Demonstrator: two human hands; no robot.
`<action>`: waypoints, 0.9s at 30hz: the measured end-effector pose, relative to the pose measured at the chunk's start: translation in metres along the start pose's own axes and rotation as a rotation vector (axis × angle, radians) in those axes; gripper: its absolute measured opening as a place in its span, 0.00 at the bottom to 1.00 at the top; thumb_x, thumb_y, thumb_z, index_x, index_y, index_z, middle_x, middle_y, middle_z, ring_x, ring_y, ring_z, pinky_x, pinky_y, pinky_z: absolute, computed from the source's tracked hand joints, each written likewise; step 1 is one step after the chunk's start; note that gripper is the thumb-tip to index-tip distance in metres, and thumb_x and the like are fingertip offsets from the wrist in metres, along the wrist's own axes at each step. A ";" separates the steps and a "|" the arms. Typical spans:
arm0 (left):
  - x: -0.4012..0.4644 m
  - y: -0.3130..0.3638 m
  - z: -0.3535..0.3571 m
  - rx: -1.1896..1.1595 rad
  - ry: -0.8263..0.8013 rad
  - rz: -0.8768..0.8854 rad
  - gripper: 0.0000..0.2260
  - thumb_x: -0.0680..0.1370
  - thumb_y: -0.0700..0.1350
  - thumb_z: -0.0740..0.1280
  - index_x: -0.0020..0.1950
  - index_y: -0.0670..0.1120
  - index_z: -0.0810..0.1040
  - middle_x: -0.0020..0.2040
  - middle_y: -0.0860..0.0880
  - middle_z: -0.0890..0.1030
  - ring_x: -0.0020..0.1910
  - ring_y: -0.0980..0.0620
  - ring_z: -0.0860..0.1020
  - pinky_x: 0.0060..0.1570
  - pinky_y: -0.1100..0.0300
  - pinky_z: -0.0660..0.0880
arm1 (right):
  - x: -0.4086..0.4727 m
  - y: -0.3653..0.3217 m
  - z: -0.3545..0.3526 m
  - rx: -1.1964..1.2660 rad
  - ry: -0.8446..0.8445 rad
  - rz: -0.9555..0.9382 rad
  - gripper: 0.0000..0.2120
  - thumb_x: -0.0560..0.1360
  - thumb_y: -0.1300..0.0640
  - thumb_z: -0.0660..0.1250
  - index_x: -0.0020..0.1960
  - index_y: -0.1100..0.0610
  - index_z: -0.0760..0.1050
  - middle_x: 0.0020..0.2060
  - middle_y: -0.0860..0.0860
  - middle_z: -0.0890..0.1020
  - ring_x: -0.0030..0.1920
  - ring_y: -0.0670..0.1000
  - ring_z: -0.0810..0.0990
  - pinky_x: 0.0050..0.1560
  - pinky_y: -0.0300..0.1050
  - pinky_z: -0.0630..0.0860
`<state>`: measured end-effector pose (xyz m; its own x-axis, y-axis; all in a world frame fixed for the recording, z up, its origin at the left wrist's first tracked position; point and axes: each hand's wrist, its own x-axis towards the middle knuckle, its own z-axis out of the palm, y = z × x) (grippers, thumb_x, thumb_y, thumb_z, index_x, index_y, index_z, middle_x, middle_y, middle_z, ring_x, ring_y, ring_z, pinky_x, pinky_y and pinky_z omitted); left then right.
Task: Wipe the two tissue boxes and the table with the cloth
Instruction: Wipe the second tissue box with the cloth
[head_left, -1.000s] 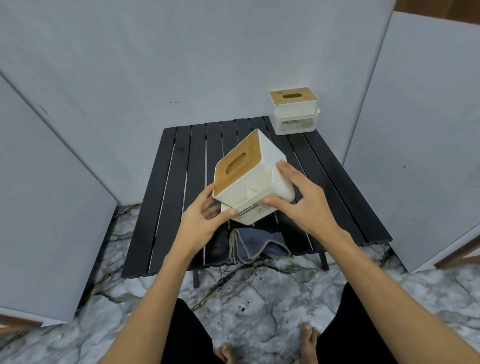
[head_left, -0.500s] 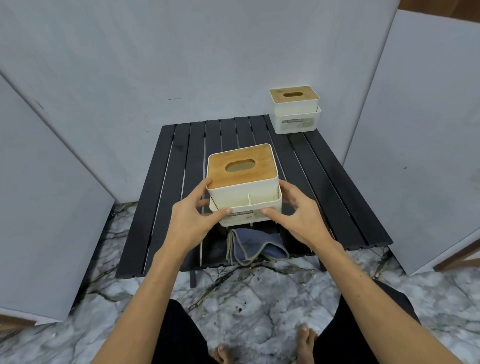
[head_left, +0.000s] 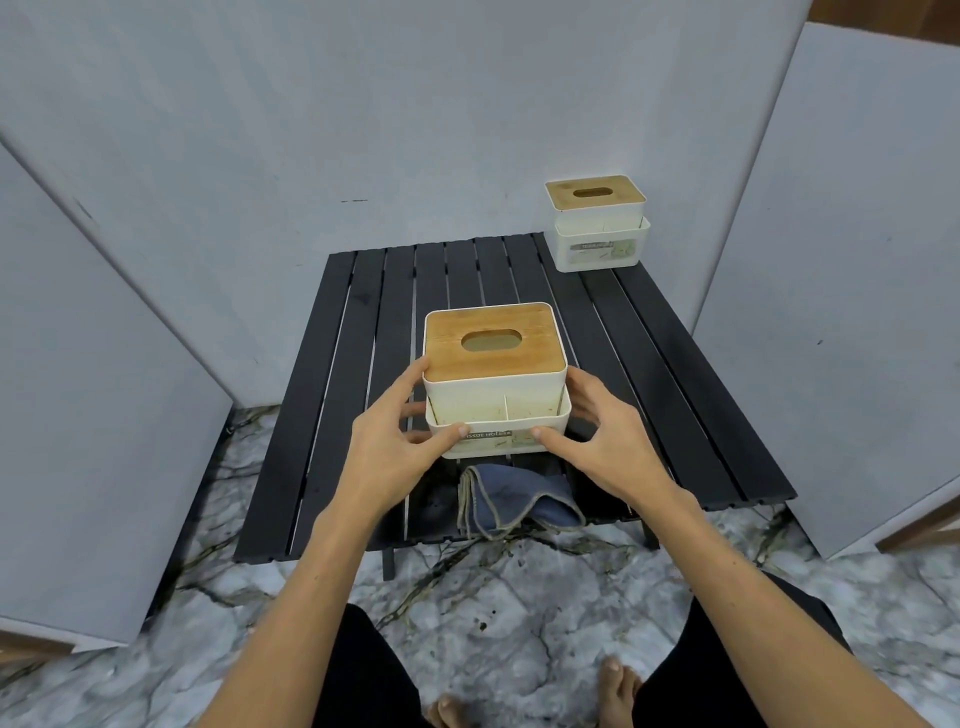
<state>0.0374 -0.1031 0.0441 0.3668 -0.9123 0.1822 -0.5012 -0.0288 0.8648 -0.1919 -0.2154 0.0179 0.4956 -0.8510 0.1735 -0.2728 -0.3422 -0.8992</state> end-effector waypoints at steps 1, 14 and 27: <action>0.000 0.002 0.000 0.002 -0.001 -0.001 0.37 0.72 0.46 0.79 0.71 0.70 0.63 0.62 0.70 0.72 0.58 0.67 0.77 0.47 0.69 0.79 | 0.001 -0.002 -0.002 -0.025 -0.014 -0.009 0.35 0.70 0.53 0.77 0.72 0.49 0.66 0.63 0.39 0.78 0.63 0.38 0.76 0.64 0.39 0.75; 0.007 -0.010 0.004 0.072 -0.055 -0.011 0.44 0.72 0.50 0.79 0.81 0.55 0.57 0.67 0.61 0.75 0.60 0.66 0.77 0.47 0.68 0.79 | 0.020 -0.010 -0.008 -0.386 -0.094 -0.053 0.49 0.68 0.40 0.74 0.78 0.44 0.47 0.64 0.47 0.76 0.59 0.49 0.78 0.61 0.51 0.77; 0.092 -0.026 -0.059 0.140 0.042 0.081 0.37 0.73 0.52 0.78 0.71 0.70 0.57 0.59 0.73 0.73 0.55 0.73 0.76 0.49 0.76 0.74 | 0.128 -0.054 0.034 -0.313 -0.116 -0.143 0.46 0.69 0.46 0.76 0.78 0.44 0.52 0.53 0.42 0.79 0.50 0.42 0.80 0.53 0.35 0.76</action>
<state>0.1307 -0.1621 0.0662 0.3517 -0.8960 0.2711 -0.6337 -0.0147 0.7735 -0.0853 -0.2924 0.0751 0.6320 -0.7413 0.2259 -0.4243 -0.5749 -0.6996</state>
